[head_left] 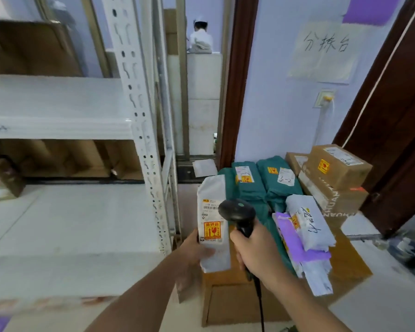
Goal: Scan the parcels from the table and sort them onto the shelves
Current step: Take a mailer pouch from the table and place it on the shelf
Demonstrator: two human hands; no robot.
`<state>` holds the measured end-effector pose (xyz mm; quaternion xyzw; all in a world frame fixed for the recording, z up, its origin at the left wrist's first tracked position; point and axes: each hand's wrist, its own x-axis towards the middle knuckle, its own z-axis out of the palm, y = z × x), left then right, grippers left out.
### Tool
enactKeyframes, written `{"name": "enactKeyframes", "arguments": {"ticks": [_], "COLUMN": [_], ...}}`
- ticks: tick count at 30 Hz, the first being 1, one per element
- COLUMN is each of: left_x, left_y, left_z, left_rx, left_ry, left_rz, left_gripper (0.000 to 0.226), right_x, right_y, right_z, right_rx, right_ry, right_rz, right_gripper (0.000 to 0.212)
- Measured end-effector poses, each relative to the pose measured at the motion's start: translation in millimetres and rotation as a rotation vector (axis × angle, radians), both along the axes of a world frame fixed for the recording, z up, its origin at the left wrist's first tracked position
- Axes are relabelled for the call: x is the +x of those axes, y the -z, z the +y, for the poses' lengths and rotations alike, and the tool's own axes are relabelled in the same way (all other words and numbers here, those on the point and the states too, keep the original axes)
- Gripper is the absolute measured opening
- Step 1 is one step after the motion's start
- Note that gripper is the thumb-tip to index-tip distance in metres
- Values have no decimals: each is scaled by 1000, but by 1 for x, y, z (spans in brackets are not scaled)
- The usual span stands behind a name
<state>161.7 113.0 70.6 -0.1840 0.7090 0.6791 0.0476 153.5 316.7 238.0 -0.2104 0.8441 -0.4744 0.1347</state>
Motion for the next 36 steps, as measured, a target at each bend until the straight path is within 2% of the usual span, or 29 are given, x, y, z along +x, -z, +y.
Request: {"name": "enactKeyframes", "arguments": {"ticks": [4, 8, 12, 14, 20, 24, 30, 36], "left_x": [75, 150, 232, 271, 378, 447, 525, 552], "left_y": [-11, -14, 1, 8, -12, -15, -18, -14], "left_z": [-2, -3, -28, -49, -102, -154, -238, -318], "left_rx": [65, 90, 105, 112, 154, 138, 149, 179], "left_ry": [-90, -292, -523, -610, -906, -984, -1035, -1049], "left_rz": [14, 12, -42, -52, 0, 1, -24, -28], "left_gripper": [58, 48, 72, 79, 64, 43, 44, 40], "right_x": [29, 66, 114, 139, 215, 269, 332, 357], "right_y": [6, 13, 15, 12, 10, 12, 9, 20], "right_z": [-10, -30, -60, -79, -155, -219, -307, -388], "right_rx": [10, -9, -14, -20, 11, 31, -14, 14], "right_ry": [-199, -366, -519, -586, -748, -818, -835, -831], "right_rz": [-20, -95, -127, -147, -163, -190, -238, -281], "right_gripper": [12, 10, 3, 12, 13, 9, 13, 14]}}
